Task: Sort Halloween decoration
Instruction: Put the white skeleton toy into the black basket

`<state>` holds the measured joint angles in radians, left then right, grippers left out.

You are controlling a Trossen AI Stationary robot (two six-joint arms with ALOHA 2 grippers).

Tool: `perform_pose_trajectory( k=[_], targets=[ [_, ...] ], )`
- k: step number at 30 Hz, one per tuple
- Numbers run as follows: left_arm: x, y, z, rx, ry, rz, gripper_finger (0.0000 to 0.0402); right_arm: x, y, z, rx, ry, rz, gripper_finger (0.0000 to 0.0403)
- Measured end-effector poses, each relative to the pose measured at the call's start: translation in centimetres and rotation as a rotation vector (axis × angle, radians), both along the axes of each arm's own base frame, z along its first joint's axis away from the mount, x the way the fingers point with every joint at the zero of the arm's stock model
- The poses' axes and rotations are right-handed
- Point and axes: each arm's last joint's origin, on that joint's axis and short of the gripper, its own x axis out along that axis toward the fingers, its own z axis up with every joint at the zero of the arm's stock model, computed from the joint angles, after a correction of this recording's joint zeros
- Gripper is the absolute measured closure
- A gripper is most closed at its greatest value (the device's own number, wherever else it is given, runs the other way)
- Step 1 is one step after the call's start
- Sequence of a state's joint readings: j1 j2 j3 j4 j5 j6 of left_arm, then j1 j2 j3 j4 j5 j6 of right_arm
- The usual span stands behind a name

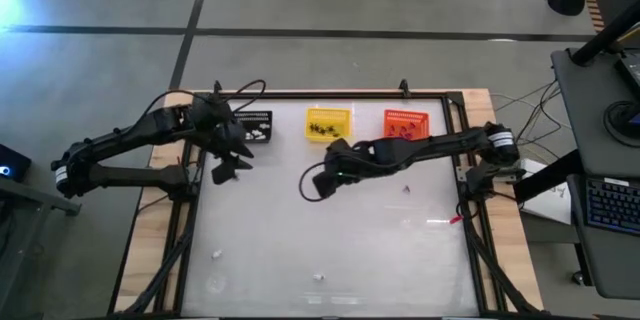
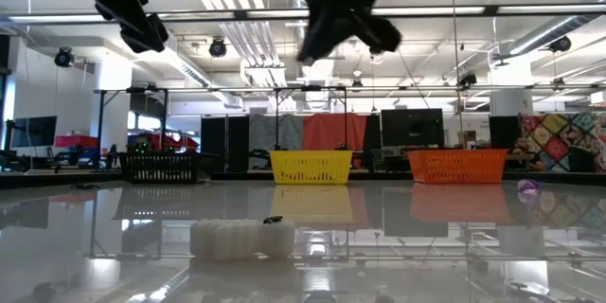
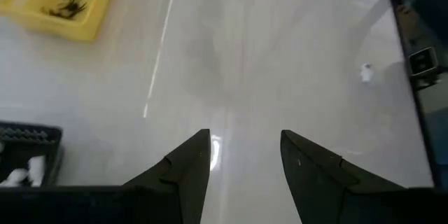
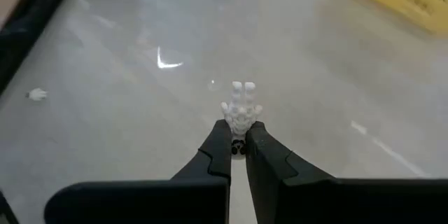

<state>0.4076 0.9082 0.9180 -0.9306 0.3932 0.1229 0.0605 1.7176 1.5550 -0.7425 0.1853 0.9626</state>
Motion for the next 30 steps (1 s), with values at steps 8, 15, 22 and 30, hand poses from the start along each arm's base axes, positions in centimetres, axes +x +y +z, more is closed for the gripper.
perform_pose_trajectory(
  k=[8,15,22,30],
  targets=[
    [1.1,0.1,0.4,-0.063,-0.102,-0.066,0.0244,3.9,0.1,2.9,-0.112,-0.095,0.151,0.0390],
    [3.2,0.8,0.2,-0.137,-0.180,-0.101,0.0244,6.6,0.3,5.0,-0.200,-0.170,0.247,0.0390],
    [4.5,1.1,-0.7,-0.218,-0.183,-0.187,0.0244,7.7,0.5,5.4,-0.208,-0.186,0.270,0.0390],
    [5.8,1.7,-1.0,-0.203,-0.215,-0.192,0.0244,8.1,0.5,5.1,-0.202,-0.187,0.265,0.0390]
  ],
)
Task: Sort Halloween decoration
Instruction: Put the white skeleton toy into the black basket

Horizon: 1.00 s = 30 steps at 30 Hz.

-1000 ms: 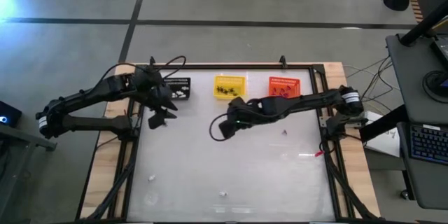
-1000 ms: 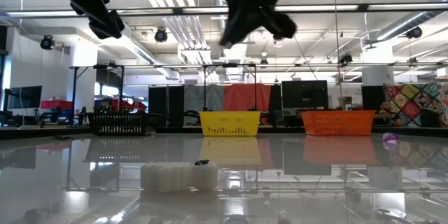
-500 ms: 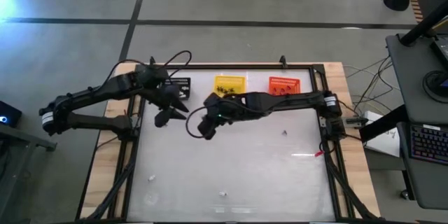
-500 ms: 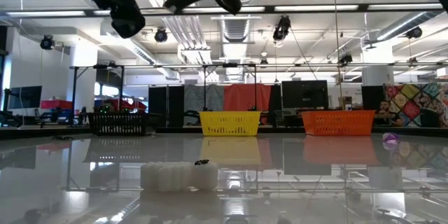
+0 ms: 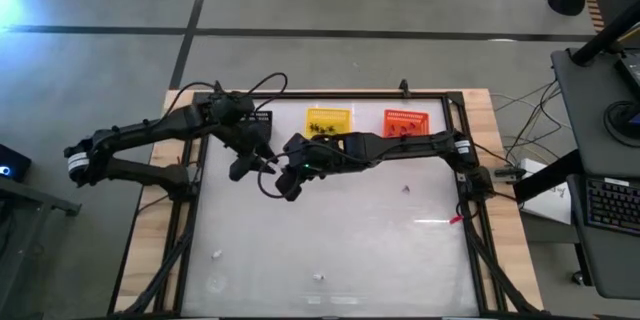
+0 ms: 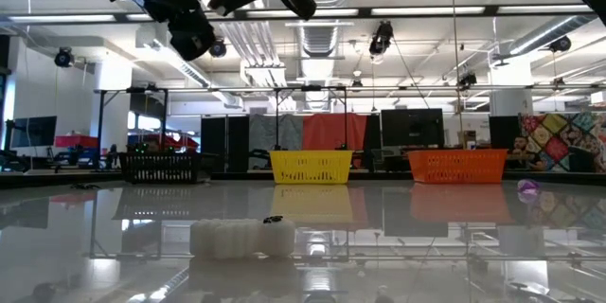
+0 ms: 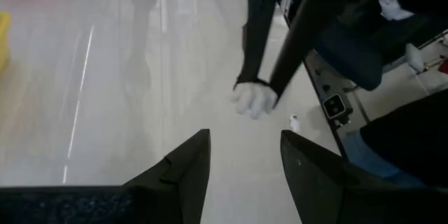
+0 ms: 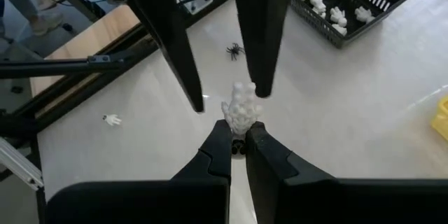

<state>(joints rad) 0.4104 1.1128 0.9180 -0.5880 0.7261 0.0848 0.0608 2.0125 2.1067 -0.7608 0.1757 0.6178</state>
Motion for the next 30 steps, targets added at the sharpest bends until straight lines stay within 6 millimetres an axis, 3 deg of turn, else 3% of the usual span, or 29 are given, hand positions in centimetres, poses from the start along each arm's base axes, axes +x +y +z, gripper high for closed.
perform_pose_trajectory(
  k=[19,30],
  targets=[
    [1.7,0.5,-0.5,-0.077,-0.066,-0.079,0.0252,0.0,0.0,-0.3,0.019,0.005,-0.017,0.0390],
    [2.2,0.6,-0.7,-0.077,-0.089,-0.096,0.0350,0.0,0.0,-0.4,0.021,0.009,-0.019,0.0390]
  ],
)
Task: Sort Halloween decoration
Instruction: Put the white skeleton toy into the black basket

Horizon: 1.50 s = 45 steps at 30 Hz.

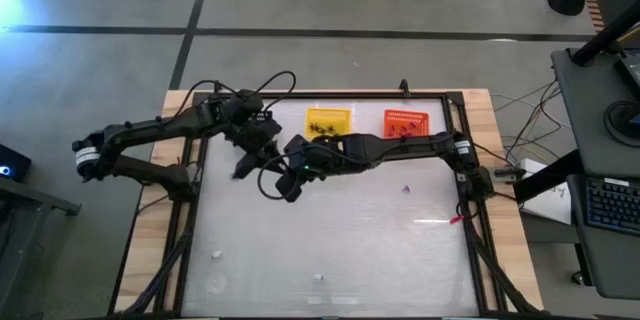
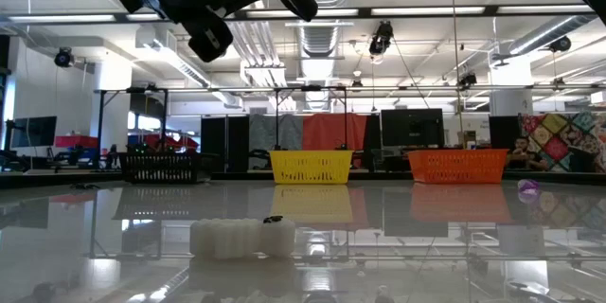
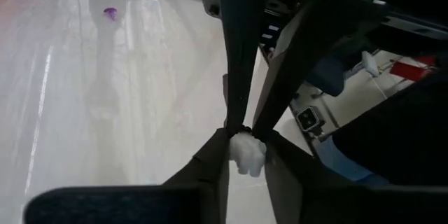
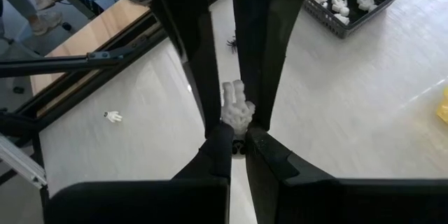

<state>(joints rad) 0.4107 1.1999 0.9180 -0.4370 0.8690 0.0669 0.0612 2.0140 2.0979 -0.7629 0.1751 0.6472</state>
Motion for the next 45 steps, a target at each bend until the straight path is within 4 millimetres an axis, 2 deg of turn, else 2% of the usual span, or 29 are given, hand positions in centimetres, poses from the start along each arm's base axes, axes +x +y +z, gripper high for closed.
perform_pose_trajectory(
  k=[5,11,22,32,39,45],
  targets=[
    [0.0,0.0,0.0,-0.007,-0.003,-0.010,0.0384,0.0,0.1,0.0,0.003,0.000,0.004,0.0390],
    [-0.1,-0.1,-0.1,-0.013,0.007,-0.012,0.0393,0.0,0.1,0.0,0.011,0.000,0.027,0.0388],
    [-0.3,0.0,-0.3,0.015,0.024,-0.005,0.0395,-0.1,0.0,-0.1,0.002,0.013,0.012,0.0295],
    [-0.8,0.7,-1.0,0.131,0.125,0.113,0.0396,-0.9,-0.5,0.9,-0.022,0.051,0.034,0.0271],
    [-1.6,1.5,-1.8,0.252,0.283,0.277,0.0396,-1.3,-2.1,0.5,-0.059,0.116,0.037,0.0268],
    [-2.9,2.9,-2.5,0.404,0.460,0.449,0.0396,-2.6,-5.0,0.5,-0.092,0.222,0.017,0.0270]
  ],
)
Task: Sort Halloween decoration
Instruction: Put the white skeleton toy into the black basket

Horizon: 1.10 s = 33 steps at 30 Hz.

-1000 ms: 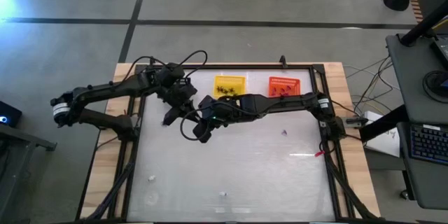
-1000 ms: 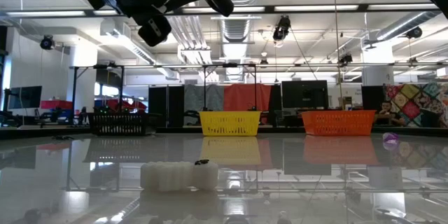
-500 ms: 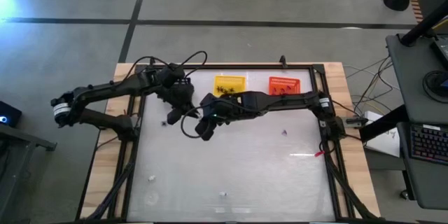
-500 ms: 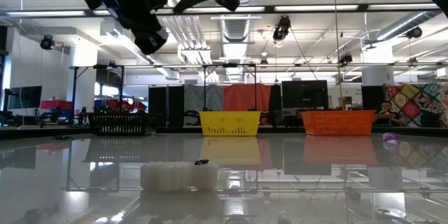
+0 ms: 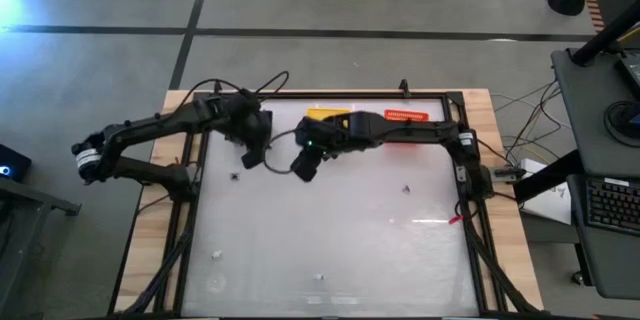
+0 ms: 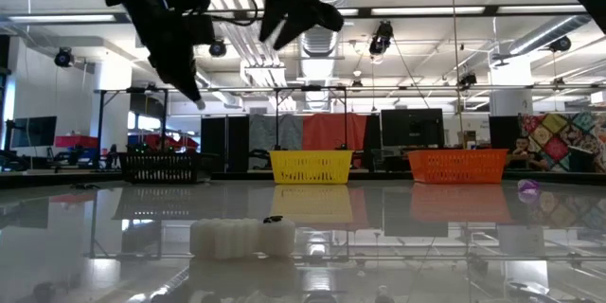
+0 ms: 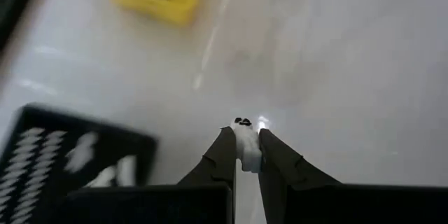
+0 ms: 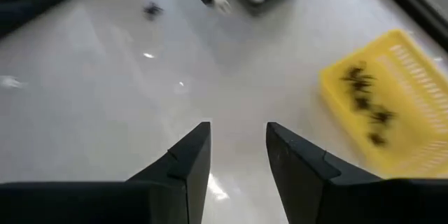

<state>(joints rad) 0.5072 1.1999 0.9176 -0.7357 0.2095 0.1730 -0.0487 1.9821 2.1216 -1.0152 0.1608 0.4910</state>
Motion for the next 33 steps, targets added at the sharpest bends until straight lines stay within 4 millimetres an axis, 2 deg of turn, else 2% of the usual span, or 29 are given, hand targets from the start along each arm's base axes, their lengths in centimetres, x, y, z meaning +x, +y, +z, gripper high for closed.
perform_pose_trajectory(
  k=[14,19,26,33],
  targets=[
    [-3.6,4.1,-0.6,0.047,0.151,0.281,0.0396,-2.3,-6.7,-0.4,-0.079,0.180,0.010,0.0273],
    [-4.8,6.3,-2.0,0.005,0.228,0.398,0.0394,-2.9,-8.5,-0.5,-0.114,0.216,0.045,0.0275],
    [-4.5,8.5,-4.2,-0.037,0.277,0.437,0.0390,-3.5,-10.2,-0.6,-0.160,0.268,0.112,0.0268],
    [-4.0,8.8,-5.7,-0.140,0.296,0.413,0.0355,-4.3,-11.4,-0.8,-0.174,0.327,0.150,0.0269]
  ],
)
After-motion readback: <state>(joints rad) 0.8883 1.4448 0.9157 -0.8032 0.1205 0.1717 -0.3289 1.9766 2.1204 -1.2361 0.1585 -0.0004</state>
